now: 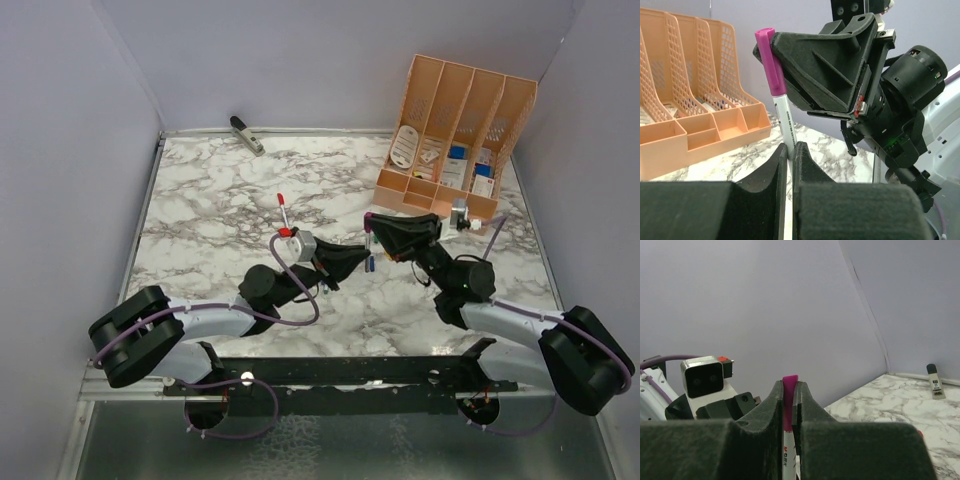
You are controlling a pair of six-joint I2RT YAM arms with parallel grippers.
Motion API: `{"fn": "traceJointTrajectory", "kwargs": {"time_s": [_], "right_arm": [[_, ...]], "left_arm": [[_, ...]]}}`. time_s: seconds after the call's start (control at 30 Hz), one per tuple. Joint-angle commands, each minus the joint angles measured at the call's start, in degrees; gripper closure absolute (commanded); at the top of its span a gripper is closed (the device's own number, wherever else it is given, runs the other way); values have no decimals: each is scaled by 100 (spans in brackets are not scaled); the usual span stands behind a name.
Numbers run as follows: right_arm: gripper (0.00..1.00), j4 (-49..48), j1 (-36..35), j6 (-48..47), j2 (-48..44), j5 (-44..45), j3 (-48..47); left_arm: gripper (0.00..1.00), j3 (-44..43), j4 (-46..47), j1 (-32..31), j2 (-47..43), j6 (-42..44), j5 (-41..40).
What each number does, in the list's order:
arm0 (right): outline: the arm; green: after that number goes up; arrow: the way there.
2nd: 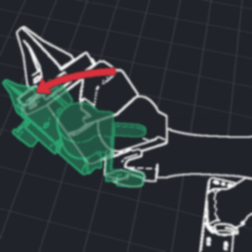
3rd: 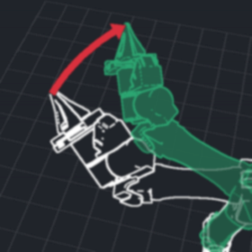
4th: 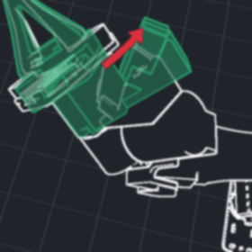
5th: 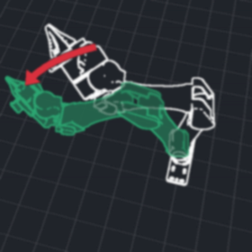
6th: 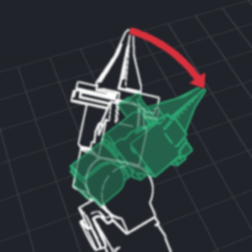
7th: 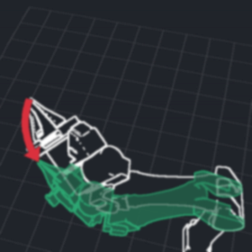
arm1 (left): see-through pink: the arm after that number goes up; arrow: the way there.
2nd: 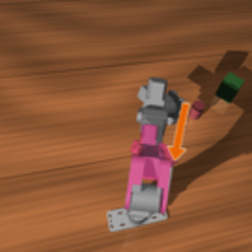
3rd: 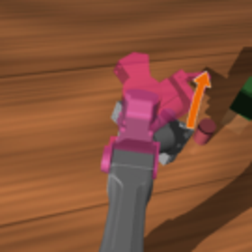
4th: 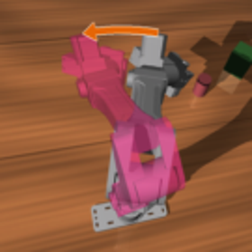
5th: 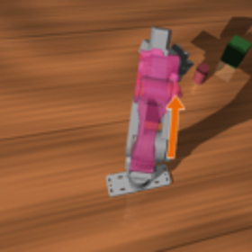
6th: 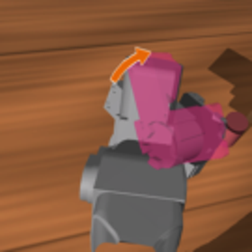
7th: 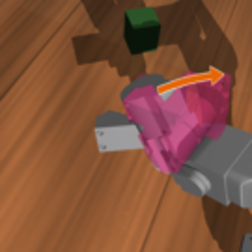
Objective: Insert the pens into the pen caps
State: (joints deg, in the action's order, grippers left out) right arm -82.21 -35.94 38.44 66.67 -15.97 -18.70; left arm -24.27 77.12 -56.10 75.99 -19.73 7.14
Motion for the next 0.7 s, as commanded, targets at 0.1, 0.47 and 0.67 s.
{"fn": "traceJointTrajectory", "kwargs": {"time_s": [0.1, 0.47, 0.67], "right_arm": [[99, 235, -181, -59, 399, -618, 379], [99, 119, -263, -147, 220, -286, 629], [99, 703, -264, -473, -206, -13, 394]], "left_arm": [[100, -440, 1431, 24, -311, 316, 41], [100, -253, 1446, 55, -539, 283, -63], [79, 142, 518, 56, -1037, 458, -85]]}}
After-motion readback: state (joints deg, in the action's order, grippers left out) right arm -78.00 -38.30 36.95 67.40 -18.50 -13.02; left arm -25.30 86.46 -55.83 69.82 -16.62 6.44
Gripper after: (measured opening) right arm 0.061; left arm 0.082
